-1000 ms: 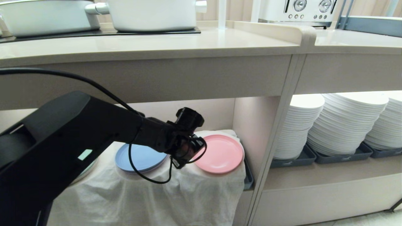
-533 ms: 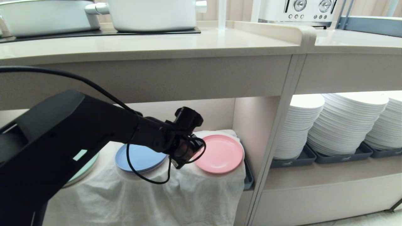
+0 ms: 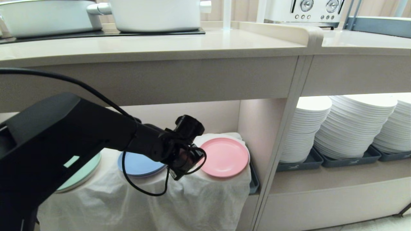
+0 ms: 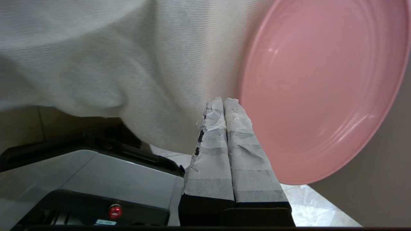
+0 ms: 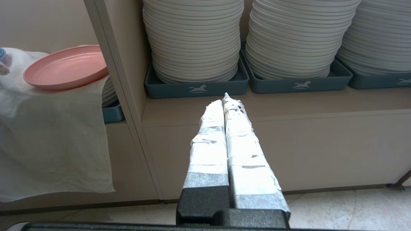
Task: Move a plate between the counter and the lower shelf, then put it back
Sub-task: Put the plate in the cupboard, then pick up the plate in the cupboard
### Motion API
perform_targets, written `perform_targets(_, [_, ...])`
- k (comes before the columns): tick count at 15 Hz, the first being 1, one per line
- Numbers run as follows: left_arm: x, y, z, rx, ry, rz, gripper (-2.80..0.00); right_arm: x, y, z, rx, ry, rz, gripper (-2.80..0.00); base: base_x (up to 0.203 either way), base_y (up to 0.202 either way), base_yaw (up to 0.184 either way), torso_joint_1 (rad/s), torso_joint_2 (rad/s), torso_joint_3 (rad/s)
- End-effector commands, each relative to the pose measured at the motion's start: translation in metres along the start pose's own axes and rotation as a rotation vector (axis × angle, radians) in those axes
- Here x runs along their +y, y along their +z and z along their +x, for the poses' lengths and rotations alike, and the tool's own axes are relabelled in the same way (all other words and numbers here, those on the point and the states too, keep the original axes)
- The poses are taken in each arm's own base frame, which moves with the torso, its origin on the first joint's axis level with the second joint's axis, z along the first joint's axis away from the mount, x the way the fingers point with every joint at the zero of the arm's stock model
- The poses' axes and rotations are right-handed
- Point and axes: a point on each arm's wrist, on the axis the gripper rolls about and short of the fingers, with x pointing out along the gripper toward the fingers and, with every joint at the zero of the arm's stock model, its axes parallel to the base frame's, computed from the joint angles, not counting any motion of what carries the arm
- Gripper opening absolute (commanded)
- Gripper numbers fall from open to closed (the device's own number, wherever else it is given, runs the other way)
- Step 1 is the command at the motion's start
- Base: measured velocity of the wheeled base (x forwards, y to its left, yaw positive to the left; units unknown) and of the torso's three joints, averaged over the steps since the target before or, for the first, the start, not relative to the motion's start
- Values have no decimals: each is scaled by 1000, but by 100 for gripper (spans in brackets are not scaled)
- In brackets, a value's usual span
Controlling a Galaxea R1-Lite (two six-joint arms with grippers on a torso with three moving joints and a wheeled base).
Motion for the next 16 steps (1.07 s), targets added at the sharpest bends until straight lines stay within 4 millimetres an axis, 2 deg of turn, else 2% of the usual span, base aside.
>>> perform_targets(1, [4,-1,-5,-3,6,-7,-280,0,0,0,0,0,0,-280,0,0,0,0,0,0])
perform_targets(7, [20,-5,-18,0,39,-1,-280,0,0,0,0,0,-1,-280,0,0,0,0,0,0])
perform_targets(16, [53,-10,-51,-39,90,2,-280,0,0,0,-1,-1,-1,-280,0,0,0,0,0,0])
